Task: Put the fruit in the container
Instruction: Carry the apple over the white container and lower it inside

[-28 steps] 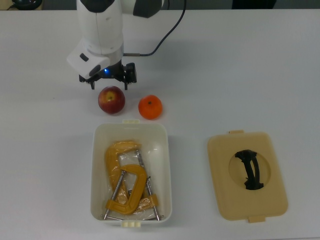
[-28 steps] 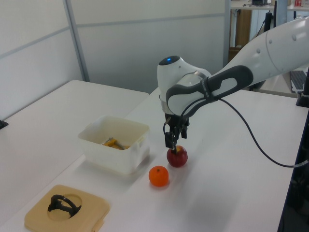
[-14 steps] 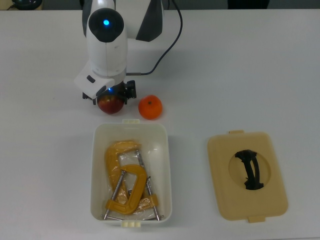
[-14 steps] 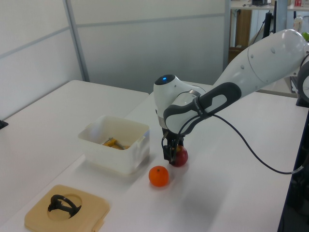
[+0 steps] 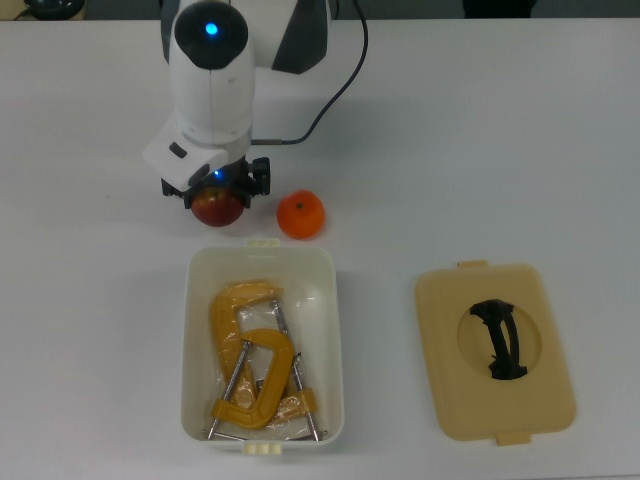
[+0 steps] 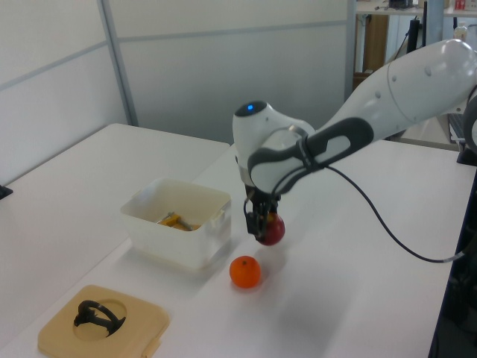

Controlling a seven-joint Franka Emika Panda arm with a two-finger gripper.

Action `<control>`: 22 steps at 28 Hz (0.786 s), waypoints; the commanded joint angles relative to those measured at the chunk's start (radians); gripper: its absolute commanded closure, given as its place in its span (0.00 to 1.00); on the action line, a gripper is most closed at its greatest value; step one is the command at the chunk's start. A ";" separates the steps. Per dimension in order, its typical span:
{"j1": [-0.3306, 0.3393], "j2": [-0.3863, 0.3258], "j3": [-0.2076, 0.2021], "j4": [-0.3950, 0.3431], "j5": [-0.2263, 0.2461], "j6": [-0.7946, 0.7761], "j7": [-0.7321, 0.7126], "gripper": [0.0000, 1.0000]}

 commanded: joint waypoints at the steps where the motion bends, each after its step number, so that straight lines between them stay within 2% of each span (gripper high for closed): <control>1: 0.002 -0.035 -0.002 0.095 0.091 -0.069 -0.010 0.87; 6: -0.006 -0.021 -0.005 0.189 0.170 -0.050 -0.005 0.86; 11: -0.006 -0.007 -0.006 0.220 0.228 0.077 0.016 0.85; 15: 0.004 0.031 -0.006 0.223 0.225 0.189 0.074 0.82; 19: 0.025 0.103 -0.002 0.252 0.202 0.298 0.165 0.72; 20: 0.027 0.108 -0.002 0.252 0.191 0.303 0.174 0.65; 21: 0.027 0.111 -0.002 0.252 0.170 0.303 0.187 0.33; 22: 0.027 0.111 -0.002 0.250 0.164 0.303 0.191 0.18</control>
